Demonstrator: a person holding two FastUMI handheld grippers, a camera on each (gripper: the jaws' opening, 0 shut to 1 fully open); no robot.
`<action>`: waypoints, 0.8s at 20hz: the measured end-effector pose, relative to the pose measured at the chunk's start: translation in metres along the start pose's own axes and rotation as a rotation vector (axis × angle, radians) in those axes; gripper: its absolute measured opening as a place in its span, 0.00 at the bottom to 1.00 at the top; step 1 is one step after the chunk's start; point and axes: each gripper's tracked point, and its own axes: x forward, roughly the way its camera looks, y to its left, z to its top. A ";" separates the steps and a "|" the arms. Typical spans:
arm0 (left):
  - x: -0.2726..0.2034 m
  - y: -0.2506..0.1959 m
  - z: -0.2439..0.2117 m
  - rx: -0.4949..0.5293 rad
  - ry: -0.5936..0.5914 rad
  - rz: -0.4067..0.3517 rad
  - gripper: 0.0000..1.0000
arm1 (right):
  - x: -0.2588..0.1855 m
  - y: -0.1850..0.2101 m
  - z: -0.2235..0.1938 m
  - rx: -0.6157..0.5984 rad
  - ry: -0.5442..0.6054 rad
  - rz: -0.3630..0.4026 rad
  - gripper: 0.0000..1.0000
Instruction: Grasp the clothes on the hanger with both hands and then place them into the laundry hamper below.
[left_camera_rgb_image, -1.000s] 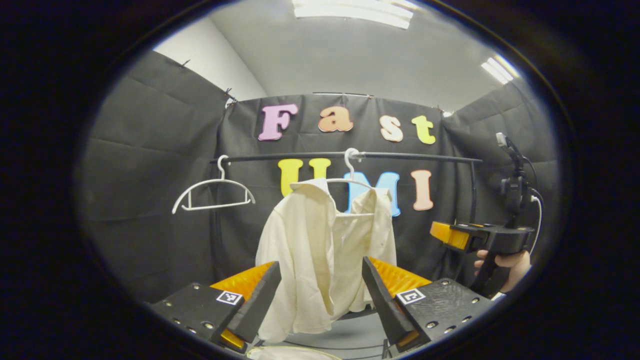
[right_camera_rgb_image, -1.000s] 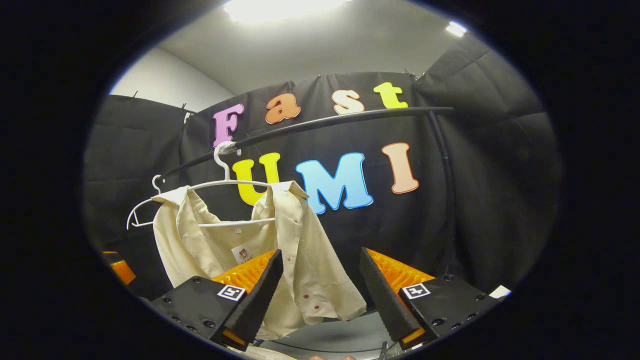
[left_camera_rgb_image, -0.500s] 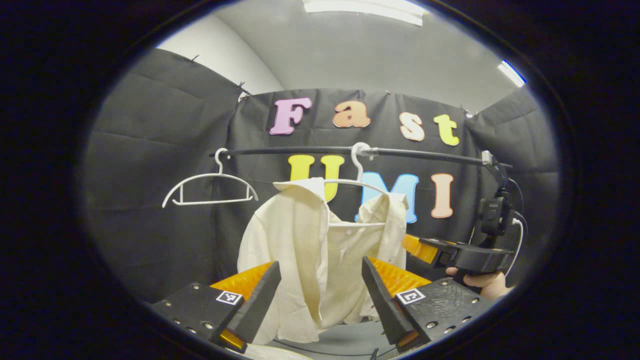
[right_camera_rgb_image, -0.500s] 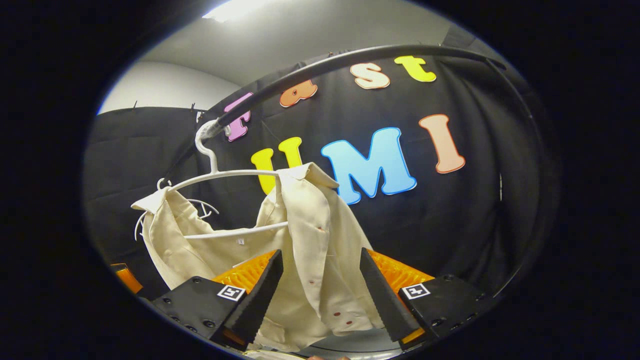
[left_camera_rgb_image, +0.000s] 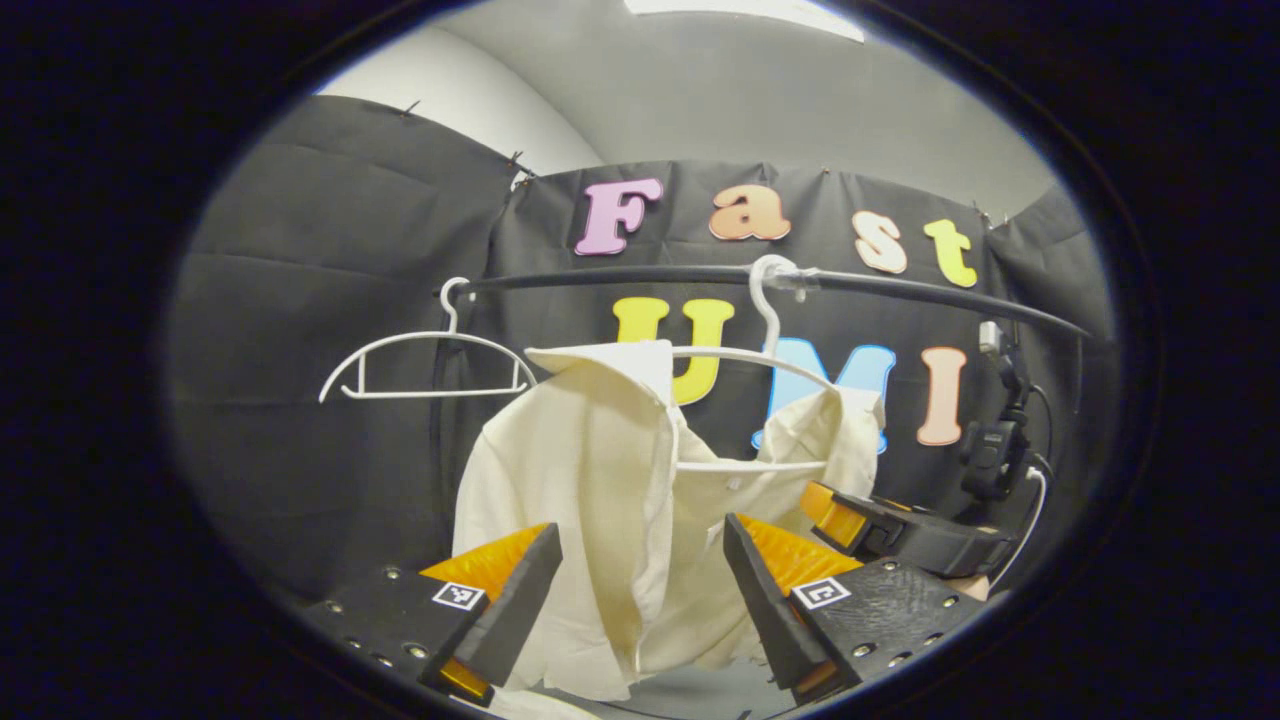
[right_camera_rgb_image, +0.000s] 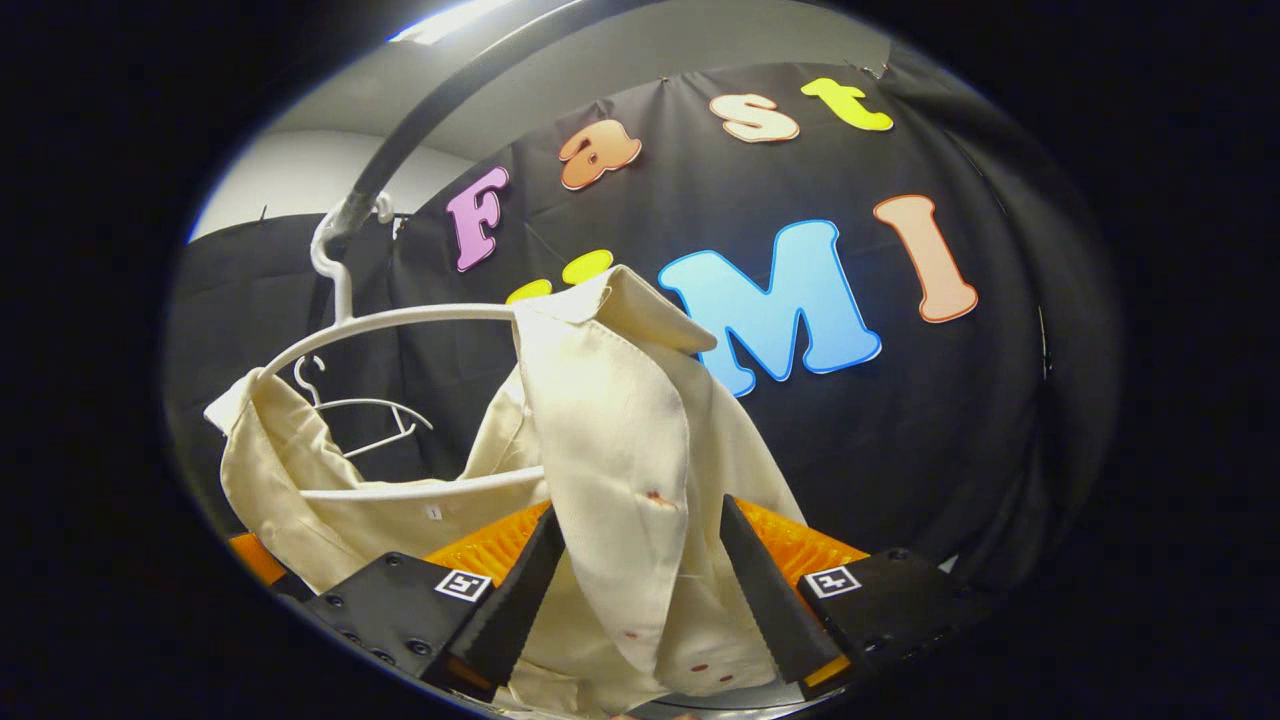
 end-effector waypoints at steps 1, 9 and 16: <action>0.011 0.005 -0.001 -0.005 -0.008 0.042 0.95 | 0.005 0.000 0.001 -0.005 -0.007 -0.003 0.98; 0.065 0.004 -0.017 0.036 -0.009 0.160 0.94 | 0.017 -0.014 0.010 -0.078 -0.090 -0.065 0.87; 0.077 0.022 -0.013 0.103 -0.048 0.227 0.59 | 0.017 -0.015 0.006 -0.021 -0.077 -0.062 0.16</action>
